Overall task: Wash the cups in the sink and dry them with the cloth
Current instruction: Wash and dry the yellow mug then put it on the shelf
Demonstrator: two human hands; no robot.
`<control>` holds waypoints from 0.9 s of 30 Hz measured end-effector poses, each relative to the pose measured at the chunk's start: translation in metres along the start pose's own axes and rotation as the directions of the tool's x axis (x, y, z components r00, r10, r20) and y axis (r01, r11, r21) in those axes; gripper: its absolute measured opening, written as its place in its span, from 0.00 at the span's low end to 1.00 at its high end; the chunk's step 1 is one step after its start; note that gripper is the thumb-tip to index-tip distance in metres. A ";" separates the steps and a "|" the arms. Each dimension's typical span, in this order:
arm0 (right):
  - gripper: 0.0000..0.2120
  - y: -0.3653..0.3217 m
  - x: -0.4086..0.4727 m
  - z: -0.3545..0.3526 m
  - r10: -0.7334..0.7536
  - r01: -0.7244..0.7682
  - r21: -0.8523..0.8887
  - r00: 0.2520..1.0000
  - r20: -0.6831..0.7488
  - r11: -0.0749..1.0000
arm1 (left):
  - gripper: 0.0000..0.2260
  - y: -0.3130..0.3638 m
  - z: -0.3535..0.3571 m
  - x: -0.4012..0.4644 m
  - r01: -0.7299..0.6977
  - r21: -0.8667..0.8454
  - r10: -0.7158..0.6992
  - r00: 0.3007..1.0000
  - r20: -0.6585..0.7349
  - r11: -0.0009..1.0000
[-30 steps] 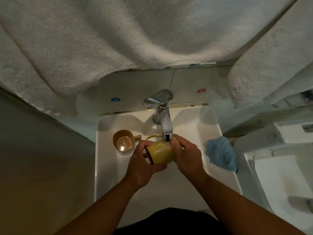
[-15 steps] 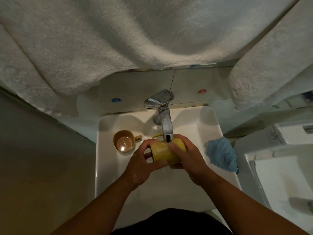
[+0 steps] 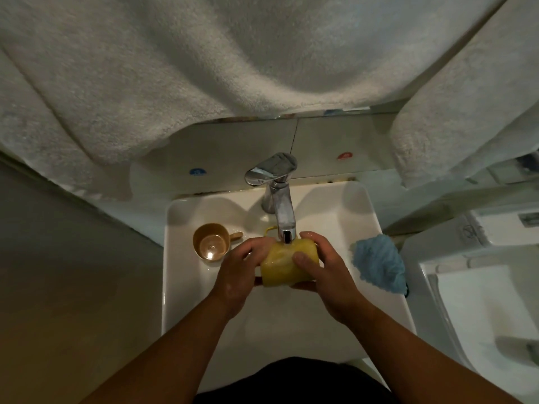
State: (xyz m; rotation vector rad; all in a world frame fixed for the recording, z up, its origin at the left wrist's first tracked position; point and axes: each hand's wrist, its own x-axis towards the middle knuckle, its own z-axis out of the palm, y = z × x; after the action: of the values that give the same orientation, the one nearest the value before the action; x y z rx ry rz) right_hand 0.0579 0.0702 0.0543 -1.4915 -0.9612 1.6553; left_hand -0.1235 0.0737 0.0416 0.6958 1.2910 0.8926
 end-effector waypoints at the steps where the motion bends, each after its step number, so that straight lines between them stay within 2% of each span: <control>1: 0.19 0.000 -0.001 0.001 -0.008 0.008 0.021 1.000 0.012 1.000 | 0.10 0.000 -0.001 0.001 -0.007 0.006 0.007 1.000 0.007 1.000; 3: 0.21 0.002 -0.002 0.002 -0.036 0.034 0.044 0.998 0.044 0.998 | 0.19 0.000 -0.003 -0.001 -0.025 0.007 0.025 0.999 0.044 1.000; 5: 0.26 0.003 0.000 0.000 -0.048 0.049 -0.009 0.996 0.072 0.999 | 0.25 -0.004 -0.005 -0.004 -0.029 -0.020 0.030 0.998 0.060 0.999; 7: 0.33 0.000 0.004 -0.004 -0.031 0.041 -0.094 0.994 0.102 0.995 | 0.31 -0.008 -0.008 -0.005 -0.047 -0.043 0.048 0.999 0.016 0.998; 8: 0.34 -0.001 0.006 -0.006 -0.023 0.040 -0.124 0.991 0.133 0.992 | 0.34 -0.009 -0.010 -0.005 -0.053 -0.049 0.052 0.998 -0.022 0.997; 10: 0.24 -0.003 0.010 -0.007 -0.004 0.020 -0.092 0.987 0.162 0.996 | 0.38 -0.011 -0.013 -0.005 -0.033 -0.034 0.031 0.997 -0.068 0.999; 12: 0.15 -0.007 0.012 -0.002 0.053 -0.051 -0.022 0.993 0.106 0.998 | 0.36 -0.011 -0.015 -0.004 -0.006 0.001 0.006 0.999 -0.052 1.000; 15: 0.15 -0.009 0.013 0.004 0.066 -0.066 -0.024 0.998 -0.006 0.998 | 0.32 -0.013 -0.017 -0.005 0.047 -0.003 -0.047 0.999 -0.006 0.999; 19: 0.14 -0.011 0.008 0.005 0.058 -0.058 -0.014 0.998 0.021 0.998 | 0.28 -0.012 -0.018 -0.011 0.099 -0.081 -0.099 0.995 0.008 0.992; 22: 0.14 -0.009 0.007 0.009 -0.005 0.014 -0.141 0.998 0.062 0.990 | 0.29 -0.014 -0.012 -0.014 0.084 -0.082 -0.085 0.996 -0.005 0.993; 25: 0.09 -0.006 0.009 0.016 -0.074 0.066 -0.217 0.997 -0.029 0.974 | 0.28 -0.017 -0.008 -0.013 0.097 -0.082 -0.097 0.995 0.002 0.992; 27: 0.09 -0.003 0.012 0.019 -0.049 0.026 -0.248 0.995 -0.088 0.968 | 0.28 -0.018 -0.008 -0.014 0.089 -0.070 -0.089 0.996 0.002 0.994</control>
State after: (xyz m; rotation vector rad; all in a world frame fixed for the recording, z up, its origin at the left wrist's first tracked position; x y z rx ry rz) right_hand 0.0380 0.0804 0.0525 -1.6869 -1.1697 1.4659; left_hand -0.1289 0.0527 0.0322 0.5788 1.2758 0.8610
